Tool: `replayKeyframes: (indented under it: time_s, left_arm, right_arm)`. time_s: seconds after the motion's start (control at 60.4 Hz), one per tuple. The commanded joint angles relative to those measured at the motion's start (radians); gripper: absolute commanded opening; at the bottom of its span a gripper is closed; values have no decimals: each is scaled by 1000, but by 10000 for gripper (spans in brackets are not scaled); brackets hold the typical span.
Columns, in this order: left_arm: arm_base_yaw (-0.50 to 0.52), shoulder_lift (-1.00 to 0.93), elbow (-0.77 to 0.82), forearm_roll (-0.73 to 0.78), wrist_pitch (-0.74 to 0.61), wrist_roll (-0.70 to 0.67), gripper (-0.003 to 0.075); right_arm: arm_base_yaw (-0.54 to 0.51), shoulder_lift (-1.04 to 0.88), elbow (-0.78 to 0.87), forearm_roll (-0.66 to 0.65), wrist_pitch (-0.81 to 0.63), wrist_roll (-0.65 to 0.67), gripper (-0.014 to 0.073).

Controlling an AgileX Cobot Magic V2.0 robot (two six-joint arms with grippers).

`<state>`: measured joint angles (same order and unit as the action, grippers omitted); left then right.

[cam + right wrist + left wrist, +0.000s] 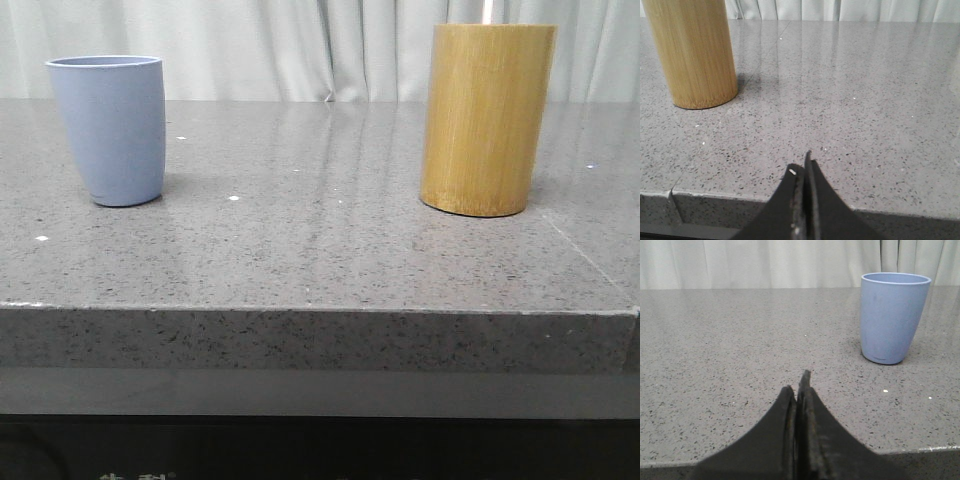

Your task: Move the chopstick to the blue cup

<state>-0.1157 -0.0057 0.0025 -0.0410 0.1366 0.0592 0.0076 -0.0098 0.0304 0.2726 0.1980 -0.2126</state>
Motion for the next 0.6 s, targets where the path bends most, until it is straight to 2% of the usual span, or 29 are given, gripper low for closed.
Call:
replayKeyframes:
  time_s: [0.0,0.166,0.348,0.447,0.58]
  left_arm:
    - [4,-21,8,-7,-94,-9,-19]
    - [4,-21,8,-13,-137,-9,-19]
    - [4,-21,-52,-103,-289,-9,-19]
    - [4,-12,-152,-103,-230,-9,-19]
    - [4,77,-332,-70,7,-9,-19]
  right_arm:
    - [-5,-17,-7,-8,-88,-1,-101]
    - [-5,-17,-10,55,-141,-1,-101]
    - [-5,-17,-93,123,-184,-1,-101]
    - [-5,-11,-181,98,-150,-1,-101]
    - [-5,51,-332,51,-39,-1,-101]
